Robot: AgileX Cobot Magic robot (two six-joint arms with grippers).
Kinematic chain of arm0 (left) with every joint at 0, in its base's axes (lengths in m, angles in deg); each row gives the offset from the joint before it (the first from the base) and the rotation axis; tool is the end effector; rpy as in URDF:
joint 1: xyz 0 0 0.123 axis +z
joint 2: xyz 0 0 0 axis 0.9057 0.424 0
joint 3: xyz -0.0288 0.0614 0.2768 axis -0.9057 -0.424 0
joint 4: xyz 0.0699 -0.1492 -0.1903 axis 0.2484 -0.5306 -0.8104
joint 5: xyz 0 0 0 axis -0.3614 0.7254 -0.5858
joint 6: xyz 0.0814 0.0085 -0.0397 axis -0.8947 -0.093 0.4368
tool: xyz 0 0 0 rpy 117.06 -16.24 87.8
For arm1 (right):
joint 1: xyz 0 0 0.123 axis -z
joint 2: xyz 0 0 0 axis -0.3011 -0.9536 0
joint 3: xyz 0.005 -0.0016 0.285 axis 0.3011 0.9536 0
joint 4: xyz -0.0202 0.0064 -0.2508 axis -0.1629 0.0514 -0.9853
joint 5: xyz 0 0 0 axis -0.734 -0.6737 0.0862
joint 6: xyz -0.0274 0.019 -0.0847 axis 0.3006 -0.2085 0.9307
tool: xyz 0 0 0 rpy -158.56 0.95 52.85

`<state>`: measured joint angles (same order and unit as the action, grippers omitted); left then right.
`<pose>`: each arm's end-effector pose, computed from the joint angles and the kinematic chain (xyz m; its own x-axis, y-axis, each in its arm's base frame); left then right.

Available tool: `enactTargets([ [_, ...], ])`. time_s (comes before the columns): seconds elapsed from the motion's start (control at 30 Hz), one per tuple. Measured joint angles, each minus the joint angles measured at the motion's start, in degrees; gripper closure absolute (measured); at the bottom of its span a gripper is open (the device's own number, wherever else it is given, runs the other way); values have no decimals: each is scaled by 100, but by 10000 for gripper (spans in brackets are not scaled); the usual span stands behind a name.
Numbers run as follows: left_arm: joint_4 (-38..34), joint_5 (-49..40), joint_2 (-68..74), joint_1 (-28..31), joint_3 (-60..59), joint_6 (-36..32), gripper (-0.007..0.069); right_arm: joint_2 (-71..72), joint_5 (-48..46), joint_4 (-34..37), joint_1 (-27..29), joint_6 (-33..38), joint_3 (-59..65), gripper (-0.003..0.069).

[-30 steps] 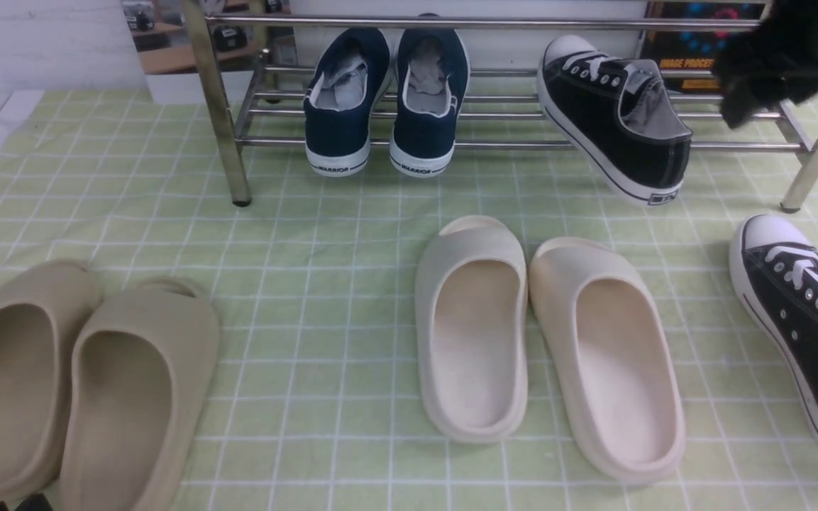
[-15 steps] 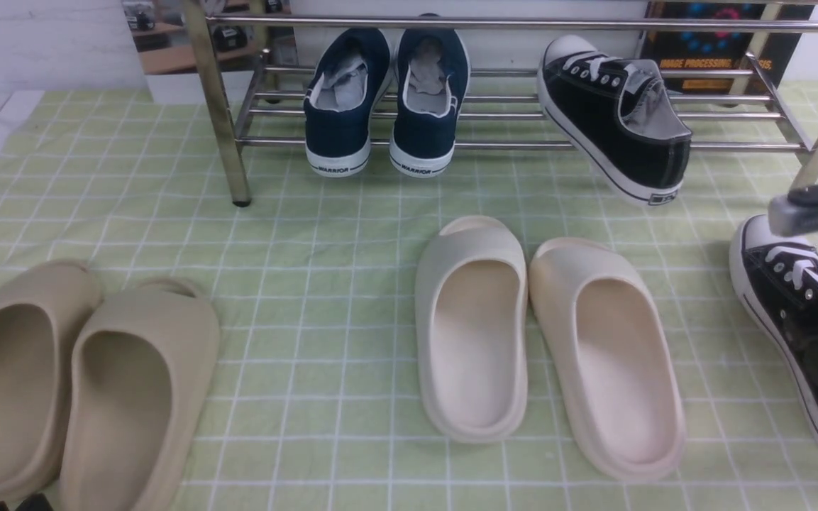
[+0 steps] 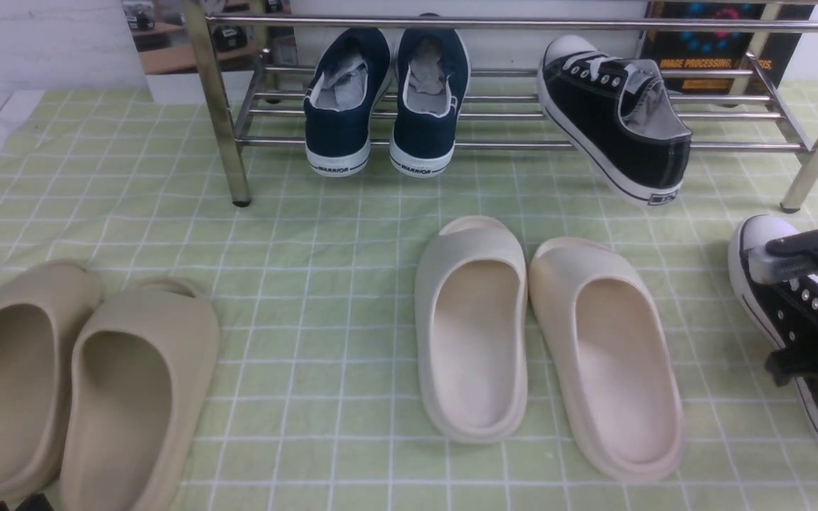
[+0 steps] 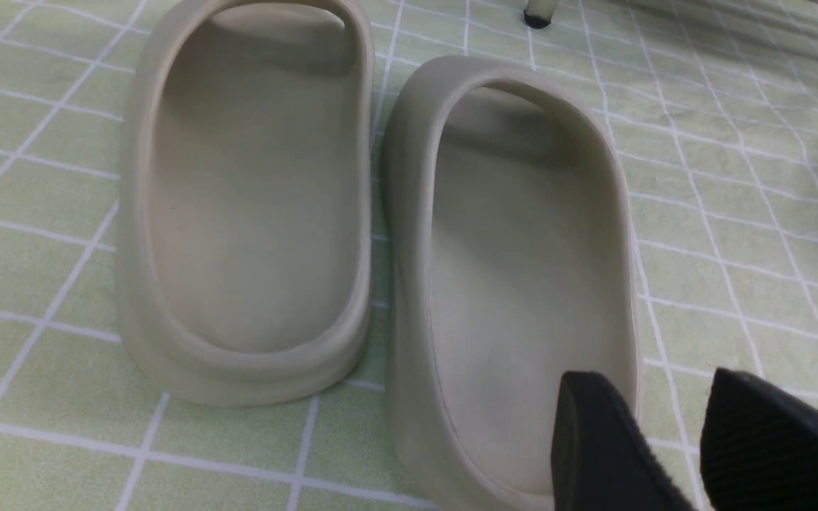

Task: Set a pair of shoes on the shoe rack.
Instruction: Use the right arm to grab the shoe closest to it, then use the right arm to put a shoe into the shoe rack

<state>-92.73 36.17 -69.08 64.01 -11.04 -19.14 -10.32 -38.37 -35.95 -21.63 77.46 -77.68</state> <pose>0.0523 -0.0031 0.1693 -0.3095 -0.2656 -0.9131 -0.0458 0.9633 -0.2646 0.2901 0.0139 0.1962 -0.9873 -0.1071 -0.1173 -0.0981 0.9920 -0.0800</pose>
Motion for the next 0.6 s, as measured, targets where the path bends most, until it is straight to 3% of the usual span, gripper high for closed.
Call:
enactTargets([
  [0.3, 0, 0, 0, 0, 0, 0, 386, 789, -1067, 299, -155, 401, -1011, 641],
  [0.6, 0, 0, 0, 0, 0, 0, 386, 96, -1241, 405, -161, 814, -2445, 641],
])
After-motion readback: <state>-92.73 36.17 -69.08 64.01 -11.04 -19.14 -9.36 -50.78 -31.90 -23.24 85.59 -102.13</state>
